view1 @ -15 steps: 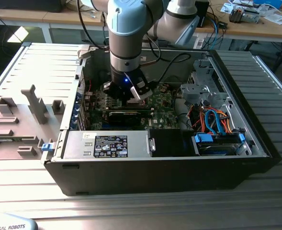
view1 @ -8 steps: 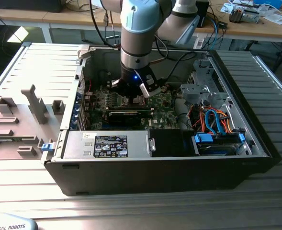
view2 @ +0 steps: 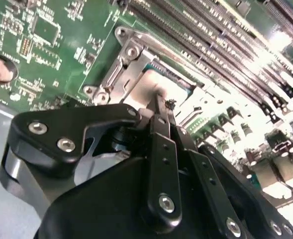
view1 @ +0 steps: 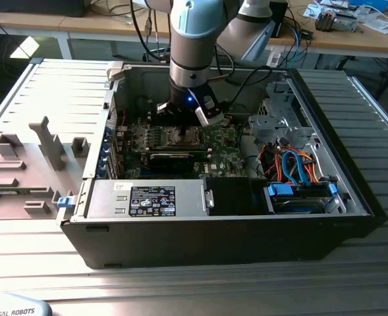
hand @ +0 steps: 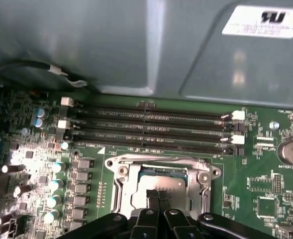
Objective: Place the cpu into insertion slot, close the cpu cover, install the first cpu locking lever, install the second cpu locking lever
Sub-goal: 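Install the second cpu locking lever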
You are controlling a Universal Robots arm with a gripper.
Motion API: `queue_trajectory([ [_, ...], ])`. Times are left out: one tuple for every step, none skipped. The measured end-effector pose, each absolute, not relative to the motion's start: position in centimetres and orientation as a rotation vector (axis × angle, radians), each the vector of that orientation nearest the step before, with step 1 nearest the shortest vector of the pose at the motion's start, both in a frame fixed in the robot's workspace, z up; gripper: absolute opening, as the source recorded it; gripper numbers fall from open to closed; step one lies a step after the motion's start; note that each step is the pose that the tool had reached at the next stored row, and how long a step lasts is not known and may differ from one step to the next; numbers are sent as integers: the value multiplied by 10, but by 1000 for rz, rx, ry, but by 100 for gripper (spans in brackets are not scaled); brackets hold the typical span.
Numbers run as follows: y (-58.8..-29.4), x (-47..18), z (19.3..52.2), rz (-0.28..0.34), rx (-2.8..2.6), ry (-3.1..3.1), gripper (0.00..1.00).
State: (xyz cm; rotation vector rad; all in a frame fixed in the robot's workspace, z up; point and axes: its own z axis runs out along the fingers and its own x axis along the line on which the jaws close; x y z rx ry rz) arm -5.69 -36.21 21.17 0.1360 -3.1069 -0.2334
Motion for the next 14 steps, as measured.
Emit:
queue_trajectory([
  [-362,-57,214,-232,136,-3107,11],
  [-362,-57,217,-232,136,-3107,11],
  [-362,-57,223,-232,136,-3107,11],
  [-362,-57,228,-230,136,-3107,11],
  [-362,-57,231,-229,136,-3107,11],
  [-362,-57,233,-229,136,-3107,11],
  [-362,-57,234,-228,136,-3107,11],
  [-362,-57,235,-228,136,-3107,11],
  [-362,-57,235,-228,136,-3107,11],
  [-362,-57,235,-228,136,-3107,11],
  [-362,-57,235,-228,136,-3107,11],
  [-362,-57,235,-228,136,-3107,11],
  [-362,-57,235,-228,136,-3107,11],
  [-362,-57,235,-228,136,-3107,11],
])
